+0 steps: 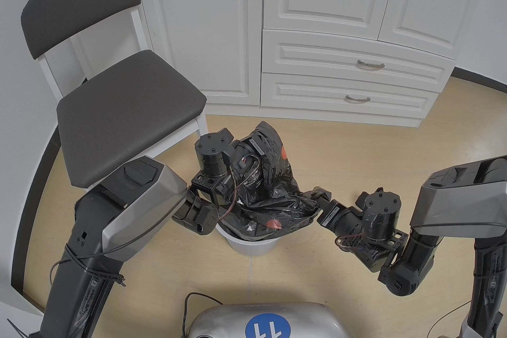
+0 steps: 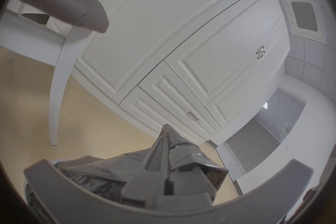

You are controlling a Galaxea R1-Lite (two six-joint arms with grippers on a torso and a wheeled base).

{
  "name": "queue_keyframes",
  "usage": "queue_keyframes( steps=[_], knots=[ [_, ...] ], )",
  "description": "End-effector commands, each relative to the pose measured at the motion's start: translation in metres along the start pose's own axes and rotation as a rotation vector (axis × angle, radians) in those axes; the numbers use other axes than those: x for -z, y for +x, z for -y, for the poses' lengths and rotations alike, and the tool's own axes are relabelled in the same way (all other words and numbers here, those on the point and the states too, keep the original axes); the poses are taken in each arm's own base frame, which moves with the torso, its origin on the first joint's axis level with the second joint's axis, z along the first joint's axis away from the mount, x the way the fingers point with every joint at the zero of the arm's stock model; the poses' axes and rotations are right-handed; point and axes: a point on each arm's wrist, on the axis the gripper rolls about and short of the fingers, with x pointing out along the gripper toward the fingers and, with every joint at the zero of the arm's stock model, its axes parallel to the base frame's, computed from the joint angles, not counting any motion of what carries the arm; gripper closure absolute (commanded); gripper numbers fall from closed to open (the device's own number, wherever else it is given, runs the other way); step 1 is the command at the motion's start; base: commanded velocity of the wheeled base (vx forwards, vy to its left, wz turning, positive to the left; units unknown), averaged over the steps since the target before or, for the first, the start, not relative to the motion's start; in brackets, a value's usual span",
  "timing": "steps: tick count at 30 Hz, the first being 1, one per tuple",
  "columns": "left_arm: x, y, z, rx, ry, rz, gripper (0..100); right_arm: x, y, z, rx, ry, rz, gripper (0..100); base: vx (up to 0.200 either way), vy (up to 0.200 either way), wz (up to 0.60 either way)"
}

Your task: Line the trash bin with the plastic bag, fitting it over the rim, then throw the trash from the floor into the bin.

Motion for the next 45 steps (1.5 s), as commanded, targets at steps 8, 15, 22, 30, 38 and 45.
queue_keyframes(
  steps=[8,15,22,30,38,45],
  knots=[
    [0.013,0.000,-0.014,-0.022,-0.011,-0.011,100,-0.023,0.005,0.012,-0.007,0.006,0.041,100,0.000,0.000,0.00],
    [-0.006,-0.004,-0.012,-0.041,-0.008,0.023,100,-0.008,0.002,-0.002,-0.050,-0.005,0.005,100,0.000,0.000,0.00],
    [-0.051,-0.047,-0.006,-0.054,0.006,0.063,100,0.034,0.034,-0.038,-0.195,-0.084,-0.006,100,0.000,0.000,0.00],
    [-0.059,-0.089,-0.007,-0.062,0.019,0.081,100,0.065,0.057,-0.052,-0.258,-0.140,-0.019,100,0.000,0.000,0.00],
    [-0.083,-0.109,-0.013,-0.113,0.024,0.103,100,0.087,0.072,-0.057,-0.286,-0.141,-0.028,100,0.000,0.000,0.00],
    [-0.078,-0.121,-0.015,-0.142,0.028,0.061,100,0.096,0.085,-0.036,-0.248,-0.141,-0.026,100,0.000,0.000,0.00]
  ],
)
